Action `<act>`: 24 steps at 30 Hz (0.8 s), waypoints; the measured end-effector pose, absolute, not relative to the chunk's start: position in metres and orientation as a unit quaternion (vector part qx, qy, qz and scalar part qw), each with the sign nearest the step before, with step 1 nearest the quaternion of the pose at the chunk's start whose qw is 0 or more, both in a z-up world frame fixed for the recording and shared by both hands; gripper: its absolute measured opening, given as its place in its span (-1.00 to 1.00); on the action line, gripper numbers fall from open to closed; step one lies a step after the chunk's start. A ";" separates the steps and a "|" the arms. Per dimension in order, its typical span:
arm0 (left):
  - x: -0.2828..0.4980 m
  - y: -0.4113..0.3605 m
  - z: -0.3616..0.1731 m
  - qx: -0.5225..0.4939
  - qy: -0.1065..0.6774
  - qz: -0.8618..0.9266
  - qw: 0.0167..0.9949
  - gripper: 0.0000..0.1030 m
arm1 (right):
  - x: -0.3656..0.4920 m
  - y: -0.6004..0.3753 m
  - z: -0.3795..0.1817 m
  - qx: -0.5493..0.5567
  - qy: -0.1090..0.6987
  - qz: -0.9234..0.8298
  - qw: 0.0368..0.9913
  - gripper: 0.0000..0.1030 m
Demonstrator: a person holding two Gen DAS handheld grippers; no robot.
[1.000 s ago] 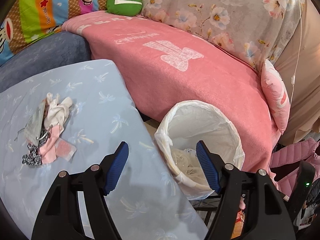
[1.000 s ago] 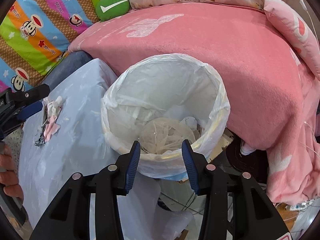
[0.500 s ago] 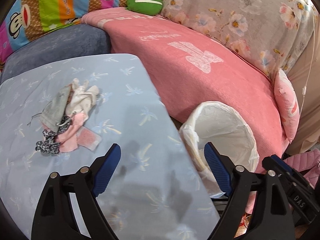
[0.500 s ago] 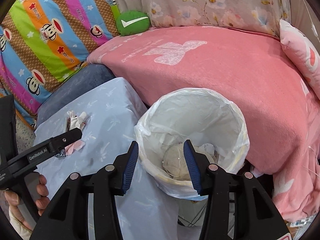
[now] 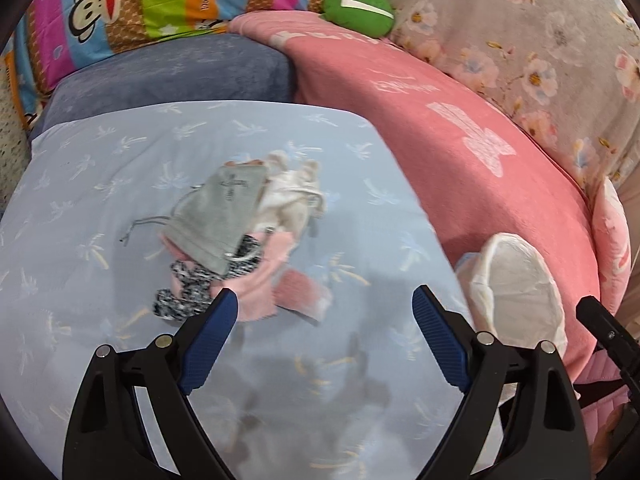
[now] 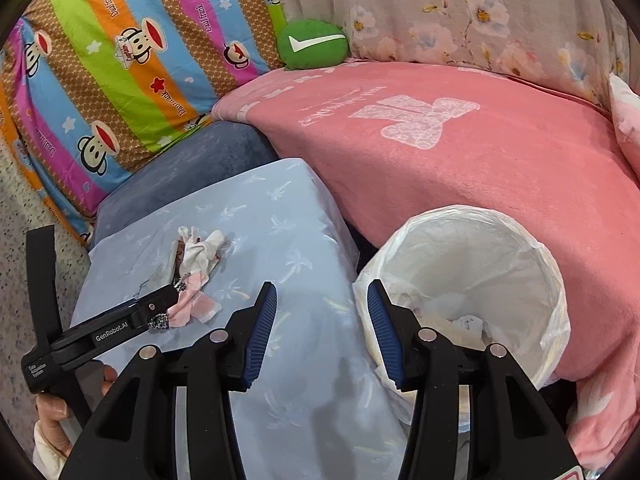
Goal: Collect trash
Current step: 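Move both tools back to the clothing pile on the sheet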
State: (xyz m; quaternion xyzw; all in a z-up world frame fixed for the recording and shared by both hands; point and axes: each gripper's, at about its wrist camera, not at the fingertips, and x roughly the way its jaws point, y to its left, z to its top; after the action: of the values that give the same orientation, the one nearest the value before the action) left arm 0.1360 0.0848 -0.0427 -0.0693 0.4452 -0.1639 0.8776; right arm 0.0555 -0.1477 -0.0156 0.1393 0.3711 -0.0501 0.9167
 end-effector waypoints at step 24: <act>0.206 0.129 -0.079 -0.045 0.461 -0.121 0.878 0.62 | 0.148 -0.061 -0.041 0.122 0.399 0.007 0.909 -0.08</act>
State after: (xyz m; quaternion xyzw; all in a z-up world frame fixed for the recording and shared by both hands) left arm 0.2062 0.1286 -0.0792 -0.0445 0.4611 -0.1209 0.8779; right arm 0.1483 -0.0610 -0.0413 0.1220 0.3987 0.0067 0.9089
